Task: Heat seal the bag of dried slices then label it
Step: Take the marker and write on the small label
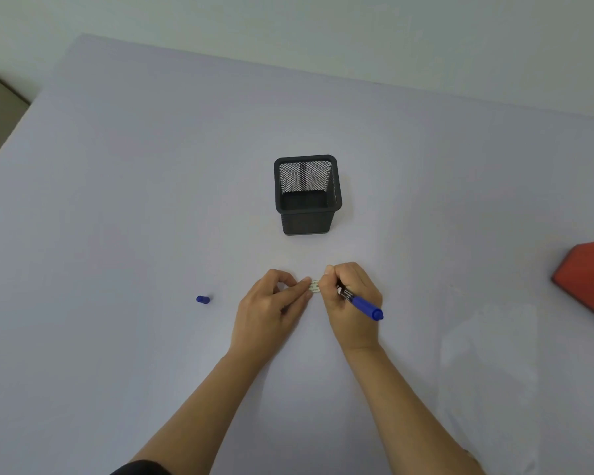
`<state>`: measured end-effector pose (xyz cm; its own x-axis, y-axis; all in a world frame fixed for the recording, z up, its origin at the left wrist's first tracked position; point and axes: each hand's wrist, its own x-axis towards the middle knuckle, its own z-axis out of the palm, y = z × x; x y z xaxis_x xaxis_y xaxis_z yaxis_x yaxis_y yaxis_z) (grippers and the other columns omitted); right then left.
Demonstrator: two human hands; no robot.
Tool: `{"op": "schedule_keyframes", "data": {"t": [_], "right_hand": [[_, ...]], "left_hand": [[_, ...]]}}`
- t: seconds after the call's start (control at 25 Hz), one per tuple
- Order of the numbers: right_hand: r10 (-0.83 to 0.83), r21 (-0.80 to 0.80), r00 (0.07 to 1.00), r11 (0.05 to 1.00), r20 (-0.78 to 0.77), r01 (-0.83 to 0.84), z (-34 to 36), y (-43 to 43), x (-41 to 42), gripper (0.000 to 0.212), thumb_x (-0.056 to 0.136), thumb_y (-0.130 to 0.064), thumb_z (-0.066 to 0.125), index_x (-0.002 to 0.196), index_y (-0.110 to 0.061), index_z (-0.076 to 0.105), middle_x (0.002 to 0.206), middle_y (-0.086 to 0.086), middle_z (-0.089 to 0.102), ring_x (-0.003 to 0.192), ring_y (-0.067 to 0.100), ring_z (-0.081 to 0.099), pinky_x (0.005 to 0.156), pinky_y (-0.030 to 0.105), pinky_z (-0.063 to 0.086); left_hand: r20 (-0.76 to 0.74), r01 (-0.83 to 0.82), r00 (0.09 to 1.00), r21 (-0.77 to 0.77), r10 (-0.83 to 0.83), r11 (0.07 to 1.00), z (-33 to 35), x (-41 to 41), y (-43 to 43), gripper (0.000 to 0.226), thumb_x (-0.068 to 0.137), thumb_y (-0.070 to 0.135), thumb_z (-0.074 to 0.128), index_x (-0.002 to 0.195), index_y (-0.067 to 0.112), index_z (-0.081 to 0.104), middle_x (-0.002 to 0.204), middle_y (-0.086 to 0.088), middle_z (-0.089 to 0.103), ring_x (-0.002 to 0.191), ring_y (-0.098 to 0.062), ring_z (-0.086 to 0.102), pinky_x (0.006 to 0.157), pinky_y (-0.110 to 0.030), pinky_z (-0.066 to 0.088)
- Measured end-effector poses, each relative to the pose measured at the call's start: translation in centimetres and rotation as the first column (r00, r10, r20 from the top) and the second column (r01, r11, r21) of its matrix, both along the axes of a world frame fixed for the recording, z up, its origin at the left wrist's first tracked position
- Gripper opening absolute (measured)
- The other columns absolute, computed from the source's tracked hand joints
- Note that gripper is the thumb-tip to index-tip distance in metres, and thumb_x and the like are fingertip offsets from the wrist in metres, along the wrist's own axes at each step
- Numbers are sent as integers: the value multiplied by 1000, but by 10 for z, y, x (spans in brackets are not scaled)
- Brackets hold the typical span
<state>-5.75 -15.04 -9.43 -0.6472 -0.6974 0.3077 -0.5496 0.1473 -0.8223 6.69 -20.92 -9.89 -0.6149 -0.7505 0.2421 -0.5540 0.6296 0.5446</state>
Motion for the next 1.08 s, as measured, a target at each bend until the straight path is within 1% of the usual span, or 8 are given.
{"op": "schedule_keyframes", "data": {"t": [0.04,0.16,0.28,0.4,0.52,0.72,0.92,1.08], "right_hand": [[0,-4,1000,1000,0,0,0,0,0,36,89,-19,47,59,0,46,56,8,49,57,20,41,48,23,39],[20,-8,999,1000,-25,-20,1,1,1,35,89,-17,48,58,-2,44,55,5,46,57,18,39,49,14,35],[31,-4,999,1000,-25,-31,1,0,0,35,89,-17,48,58,-1,44,55,5,46,57,19,39,50,14,36],[26,0,999,1000,-43,-26,1,-1,1,36,89,-17,47,56,-3,42,54,2,43,57,18,38,52,8,32],[-6,2,999,1000,-44,6,1,-1,0,37,89,-18,47,56,-1,43,53,6,46,56,19,39,50,15,34],[2,13,999,1000,-36,-2,2,-1,1,38,89,-17,47,55,-1,41,52,7,45,54,19,37,46,21,34],[-6,20,999,1000,-46,7,3,-1,1,37,89,-18,46,56,-2,42,52,6,46,55,19,38,47,19,33],[-14,18,999,1000,-50,15,2,-1,1,37,89,-18,47,56,-1,43,53,7,48,52,19,40,47,25,37]], "left_hand": [[1,1,1000,0,-1,1000,0,0,0,22,86,31,61,98,21,75,88,-1,62,58,-11,50,54,-21,43],[3,-6,1000,5,6,1000,1,0,0,23,86,33,60,97,21,76,88,-1,63,58,-11,50,55,-19,40],[3,-5,1000,-1,5,1000,1,1,0,23,86,33,60,97,20,76,87,0,63,57,-10,50,56,-17,38],[1,-6,1000,3,6,1000,1,1,-1,21,86,31,61,97,21,76,88,-1,63,58,-11,49,55,-19,40],[-2,-5,1000,6,6,1000,1,1,-1,22,86,32,61,98,21,75,88,-1,63,58,-11,50,54,-21,43],[-6,-8,1000,12,8,1000,1,1,-1,22,87,32,60,98,21,75,87,0,62,58,-12,51,54,-21,42],[-12,-5,1000,6,5,1000,0,1,-1,20,86,30,62,98,22,75,87,0,62,58,-12,50,53,-23,44],[-12,0,1000,2,0,1000,0,2,-1,20,85,30,62,99,21,75,87,-1,62,58,-12,50,53,-24,45]]}}
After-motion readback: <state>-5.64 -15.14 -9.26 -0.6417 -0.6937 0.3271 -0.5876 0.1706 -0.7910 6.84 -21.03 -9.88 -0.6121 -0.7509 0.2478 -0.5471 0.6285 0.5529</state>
